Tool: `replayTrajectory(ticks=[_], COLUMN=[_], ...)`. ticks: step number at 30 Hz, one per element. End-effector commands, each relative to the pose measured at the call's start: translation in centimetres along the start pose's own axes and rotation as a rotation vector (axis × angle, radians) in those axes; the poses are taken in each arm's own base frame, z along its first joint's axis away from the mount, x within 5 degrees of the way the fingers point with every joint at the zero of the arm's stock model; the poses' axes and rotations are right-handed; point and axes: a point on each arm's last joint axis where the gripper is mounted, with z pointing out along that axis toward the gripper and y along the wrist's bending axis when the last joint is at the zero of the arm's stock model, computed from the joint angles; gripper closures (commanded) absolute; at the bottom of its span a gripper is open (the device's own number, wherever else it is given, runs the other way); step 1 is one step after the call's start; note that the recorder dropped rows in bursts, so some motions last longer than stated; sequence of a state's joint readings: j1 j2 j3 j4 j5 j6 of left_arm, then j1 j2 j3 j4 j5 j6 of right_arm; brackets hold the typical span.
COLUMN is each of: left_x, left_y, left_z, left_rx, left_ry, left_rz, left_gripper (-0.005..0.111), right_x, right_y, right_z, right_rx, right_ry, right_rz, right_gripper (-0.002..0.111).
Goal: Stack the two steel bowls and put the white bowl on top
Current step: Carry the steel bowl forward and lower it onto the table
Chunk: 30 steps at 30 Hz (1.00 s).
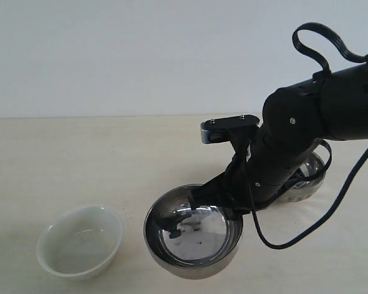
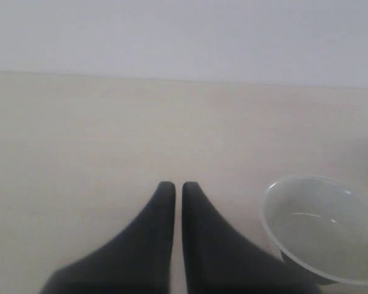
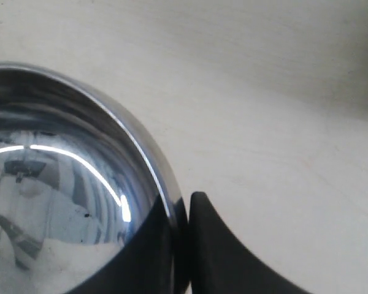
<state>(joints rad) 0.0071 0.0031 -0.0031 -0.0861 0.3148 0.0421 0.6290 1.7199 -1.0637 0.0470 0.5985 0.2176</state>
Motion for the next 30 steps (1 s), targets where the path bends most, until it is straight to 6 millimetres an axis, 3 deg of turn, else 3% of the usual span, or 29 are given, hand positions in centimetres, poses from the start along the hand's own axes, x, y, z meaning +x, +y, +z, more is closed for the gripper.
replayTrajectory(ticks=[1, 5, 12, 21, 30], left_x=[0.0, 0.0, 0.0, 0.0, 0.0], left_y=[0.0, 0.0, 0.0, 0.0, 0.0], left_z=[0.0, 0.0, 0.0, 0.0, 0.0], left_rx=[0.005, 0.005, 0.005, 0.005, 0.005], left_ry=[-0.009, -0.009, -0.009, -0.009, -0.009], left_rz=[-0.004, -0.004, -0.004, -0.004, -0.004], left_gripper=[0.103, 0.103, 0.103, 0.103, 0.103], right_x=[0.1, -0.2, -0.4, -0.5, 0.0], right_y=[-0.1, 0.0, -0.1, 0.0, -0.2], right_z=[-0.4, -0.3, 2.5, 2.5, 4.1], right_rx=[-0.001, -0.009, -0.006, -0.012, 0.002], right_ry=[0.000, -0.036, -0.036, -0.052, 0.001], right_rz=[-0.007, -0.007, 0.002, 0.003, 0.003], right_gripper=[0.108, 0.108, 0.108, 0.108, 0.108])
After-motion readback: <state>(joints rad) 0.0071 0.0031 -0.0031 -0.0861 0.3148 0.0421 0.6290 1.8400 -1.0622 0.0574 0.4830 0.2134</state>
